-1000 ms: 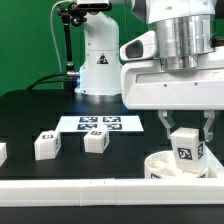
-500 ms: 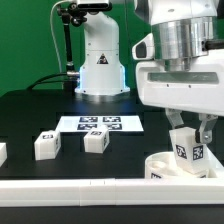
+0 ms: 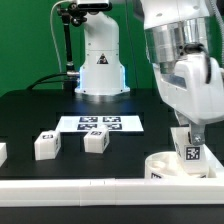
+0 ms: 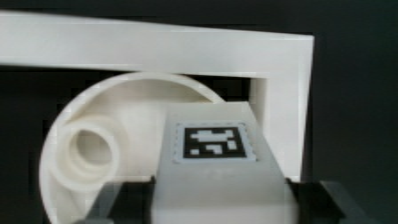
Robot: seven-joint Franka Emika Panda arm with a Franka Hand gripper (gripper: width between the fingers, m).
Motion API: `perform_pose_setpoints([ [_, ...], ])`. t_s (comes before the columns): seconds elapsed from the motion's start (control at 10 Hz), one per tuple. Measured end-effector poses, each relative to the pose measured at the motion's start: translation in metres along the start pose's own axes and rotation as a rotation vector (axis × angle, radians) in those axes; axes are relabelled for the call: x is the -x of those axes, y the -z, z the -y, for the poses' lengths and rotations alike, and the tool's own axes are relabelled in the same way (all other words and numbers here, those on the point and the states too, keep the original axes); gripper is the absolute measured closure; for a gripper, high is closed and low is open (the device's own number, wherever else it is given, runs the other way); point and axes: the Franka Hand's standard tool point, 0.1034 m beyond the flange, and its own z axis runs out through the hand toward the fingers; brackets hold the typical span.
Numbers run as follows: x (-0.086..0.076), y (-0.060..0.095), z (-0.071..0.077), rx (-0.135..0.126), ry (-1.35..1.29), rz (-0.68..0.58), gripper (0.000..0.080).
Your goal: Assemble stool
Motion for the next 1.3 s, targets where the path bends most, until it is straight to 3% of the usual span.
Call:
perform_pose_setpoints([
  [0.3, 0.000, 0.000, 0.000, 0.005, -0.235, 0.031, 0.0459],
  [0.6, 0.001, 0.000, 0.000, 0.005, -0.305, 0.039, 0.0459],
  [0.7, 0.001, -0.001, 0.000, 0.005, -0.295, 0.039, 0.0376],
  [0.8, 0.001, 0.000, 0.000, 0.005, -0.291, 0.039, 0.0205],
  [1.1, 0.005, 0.017, 0.006, -0.020, -0.247, 0.053, 0.0155],
  [1.3, 0.006, 0.017, 0.006, -0.021, -0.232, 0.056, 0.0151],
])
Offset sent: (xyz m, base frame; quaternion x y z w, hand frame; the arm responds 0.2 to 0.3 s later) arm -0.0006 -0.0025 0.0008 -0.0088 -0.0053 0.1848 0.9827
